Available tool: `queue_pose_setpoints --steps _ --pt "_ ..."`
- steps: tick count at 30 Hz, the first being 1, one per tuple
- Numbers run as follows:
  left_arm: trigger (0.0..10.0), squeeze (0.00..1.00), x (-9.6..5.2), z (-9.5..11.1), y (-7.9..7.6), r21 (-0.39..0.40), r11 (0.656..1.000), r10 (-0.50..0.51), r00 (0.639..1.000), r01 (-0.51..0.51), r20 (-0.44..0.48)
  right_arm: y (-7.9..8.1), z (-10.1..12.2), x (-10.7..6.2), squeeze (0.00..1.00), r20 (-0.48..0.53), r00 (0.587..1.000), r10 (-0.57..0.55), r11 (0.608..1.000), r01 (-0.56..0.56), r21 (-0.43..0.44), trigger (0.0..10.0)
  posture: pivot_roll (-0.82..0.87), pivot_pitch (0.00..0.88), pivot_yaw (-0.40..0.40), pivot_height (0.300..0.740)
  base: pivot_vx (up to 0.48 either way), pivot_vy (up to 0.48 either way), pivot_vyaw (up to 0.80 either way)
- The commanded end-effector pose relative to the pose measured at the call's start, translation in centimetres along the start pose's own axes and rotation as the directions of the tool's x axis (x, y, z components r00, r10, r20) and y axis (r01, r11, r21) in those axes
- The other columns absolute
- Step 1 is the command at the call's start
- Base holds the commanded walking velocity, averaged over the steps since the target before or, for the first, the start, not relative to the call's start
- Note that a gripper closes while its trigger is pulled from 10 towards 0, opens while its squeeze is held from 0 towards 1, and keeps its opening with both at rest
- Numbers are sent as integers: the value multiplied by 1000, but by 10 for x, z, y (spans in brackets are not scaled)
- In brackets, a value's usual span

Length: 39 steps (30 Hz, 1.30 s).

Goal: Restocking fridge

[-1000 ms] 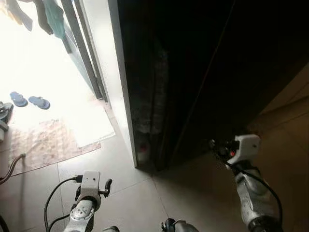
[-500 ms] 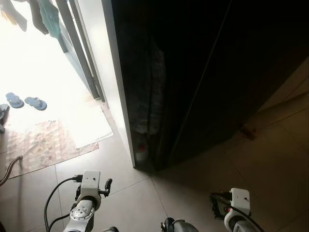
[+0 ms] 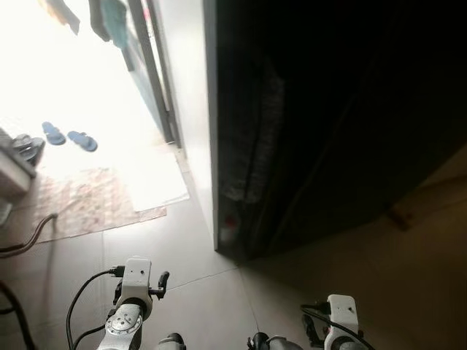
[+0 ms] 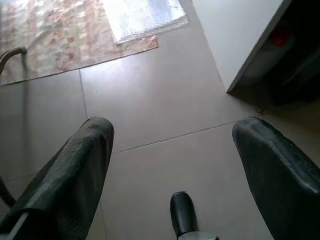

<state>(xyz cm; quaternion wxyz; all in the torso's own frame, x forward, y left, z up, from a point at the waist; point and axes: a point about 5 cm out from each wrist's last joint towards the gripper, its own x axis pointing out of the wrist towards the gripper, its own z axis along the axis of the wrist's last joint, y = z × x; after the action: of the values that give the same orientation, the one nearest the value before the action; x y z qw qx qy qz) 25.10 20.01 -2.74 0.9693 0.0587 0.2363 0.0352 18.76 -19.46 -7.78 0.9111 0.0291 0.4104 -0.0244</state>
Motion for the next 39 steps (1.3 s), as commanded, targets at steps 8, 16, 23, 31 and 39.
queue_pose_setpoints --steps 8,16,23,31,39 --pt "10000 0 -5 -10 -1 3 1000 -3 999 3 -33 2 -25 -6 0 -86 996 0 1000 -1 -15 10000 -113 170 -31 740 0 0 769" --pt "10000 0 -5 -10 1 11 1000 -2 1000 3 -30 8 -27 -6 0 -90 996 19 999 -23 -38 10000 -108 160 -25 740 0 0 770" --pt "10000 0 -5 -10 0 11 1000 -6 1000 6 -28 9 -26 -6 0 -86 996 25 999 -29 -45 10000 -106 158 -25 740 0 0 784" --pt "10000 0 -5 -10 -1 10 1000 -6 1000 7 -28 7 -27 -6 0 -95 995 27 998 -33 -62 10000 -105 162 -30 740 0 0 793" --pt "10000 0 -5 -10 -1 6 1000 -3 1000 4 -29 15 -29 -6 0 -105 993 44 996 -52 -71 10000 -106 177 -33 740 0 0 794"
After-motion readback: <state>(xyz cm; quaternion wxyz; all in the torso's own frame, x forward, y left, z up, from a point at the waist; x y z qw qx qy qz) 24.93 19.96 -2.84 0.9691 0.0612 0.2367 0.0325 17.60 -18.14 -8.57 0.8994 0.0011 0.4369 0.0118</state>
